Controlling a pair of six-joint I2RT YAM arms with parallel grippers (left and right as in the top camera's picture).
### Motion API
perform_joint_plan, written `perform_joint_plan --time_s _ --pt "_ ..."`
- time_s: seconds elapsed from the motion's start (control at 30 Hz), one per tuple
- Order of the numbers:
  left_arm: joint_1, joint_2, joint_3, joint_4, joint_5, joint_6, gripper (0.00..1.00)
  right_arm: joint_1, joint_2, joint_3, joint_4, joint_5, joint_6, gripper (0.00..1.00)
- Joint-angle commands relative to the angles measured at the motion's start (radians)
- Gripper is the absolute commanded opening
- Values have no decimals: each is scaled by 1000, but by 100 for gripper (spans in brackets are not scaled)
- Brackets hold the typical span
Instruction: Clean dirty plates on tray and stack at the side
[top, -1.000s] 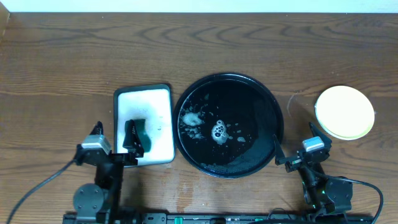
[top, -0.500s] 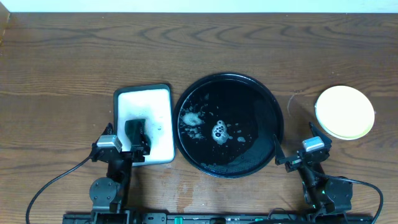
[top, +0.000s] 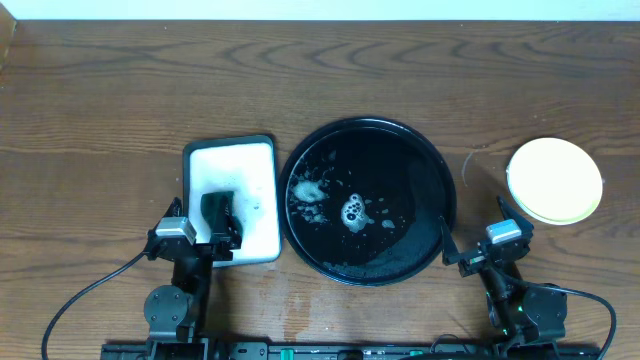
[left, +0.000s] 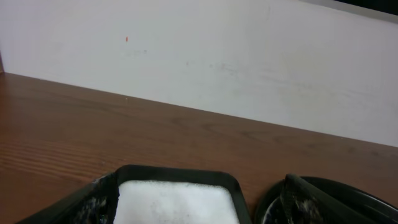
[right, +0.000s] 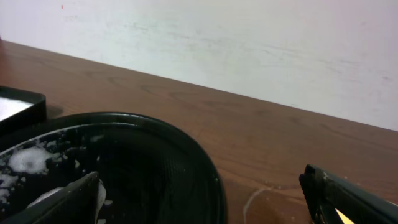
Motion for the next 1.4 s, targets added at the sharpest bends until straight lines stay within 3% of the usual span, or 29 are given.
perform_joint_plan --time_s 0.0,0.2,0.4,1.37 --pt "5 -6 -2 1 3 20 84 -5 -3 -2 -3 2 -4 99" --pt "5 -6 -2 -34 3 20 84 -5 -3 -2 -3 2 -4 99" --pt "5 -6 -2 -180 3 20 84 -5 -3 -2 -3 2 -4 99" --pt "4 -8 -1 -176 3 20 84 -5 -3 -2 -3 2 -4 99"
